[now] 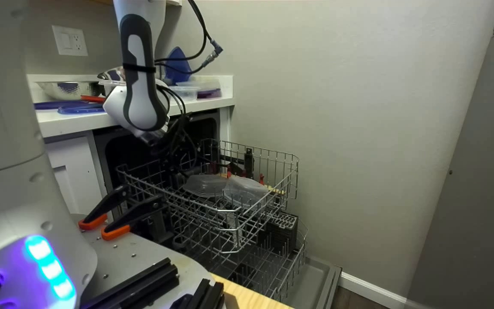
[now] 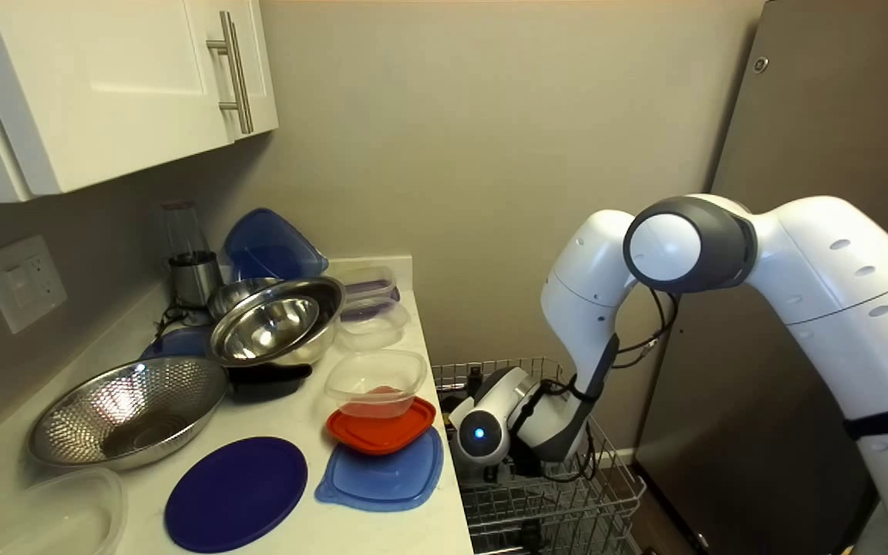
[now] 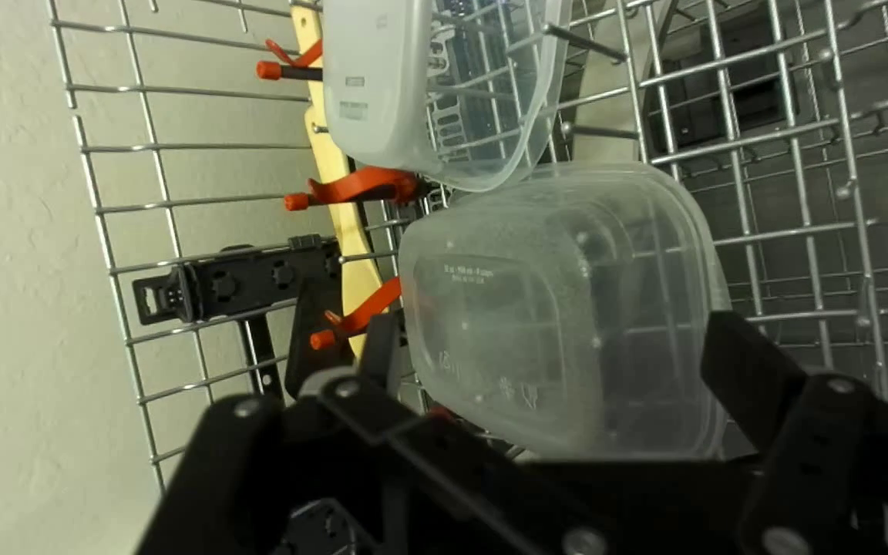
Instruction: Remove the left bowl out of the dishwasher
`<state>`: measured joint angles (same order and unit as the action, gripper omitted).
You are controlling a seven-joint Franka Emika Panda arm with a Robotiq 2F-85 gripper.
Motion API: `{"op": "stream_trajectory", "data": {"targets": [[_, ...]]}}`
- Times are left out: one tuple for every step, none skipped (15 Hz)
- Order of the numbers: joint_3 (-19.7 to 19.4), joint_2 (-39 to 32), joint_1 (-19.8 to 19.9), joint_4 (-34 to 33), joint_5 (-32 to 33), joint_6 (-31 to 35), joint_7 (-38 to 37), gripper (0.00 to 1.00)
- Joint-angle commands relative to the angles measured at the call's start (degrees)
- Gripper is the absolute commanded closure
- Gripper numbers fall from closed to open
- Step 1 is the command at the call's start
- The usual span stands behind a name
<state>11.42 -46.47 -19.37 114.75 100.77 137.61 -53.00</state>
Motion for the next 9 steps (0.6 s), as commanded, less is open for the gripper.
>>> {"op": "stream_trajectory", "data": {"targets": [[1.3, -3.03, 0.89, -1.35, 4.57, -2.16, -1.12, 0.0], [1.52, -3.78, 1.15, -1.64, 5.28, -2.24, -1.54, 0.0], [1.7, -4.42, 1.3, -1.86, 6.14, -2.39, -1.72, 0.0], [1.92, -4.91, 1.49, -1.96, 6.58, -2.57, -1.79, 0.0], [2.15, -5.31, 1.58, -1.97, 7.19, -2.7, -2.05, 0.0], [2.35, -5.77, 1.69, -2.07, 7.8, -2.87, -2.16, 0.0], [2.57, -6.09, 1.76, -2.0, 8.67, -2.97, -2.8, 0.0], [2.77, -6.44, 1.8, -2.02, 9.4, -3.06, -3.29, 0.0], [2.96, -6.75, 1.83, -2.02, 10.45, -3.24, -4.06, 0.0]]}}
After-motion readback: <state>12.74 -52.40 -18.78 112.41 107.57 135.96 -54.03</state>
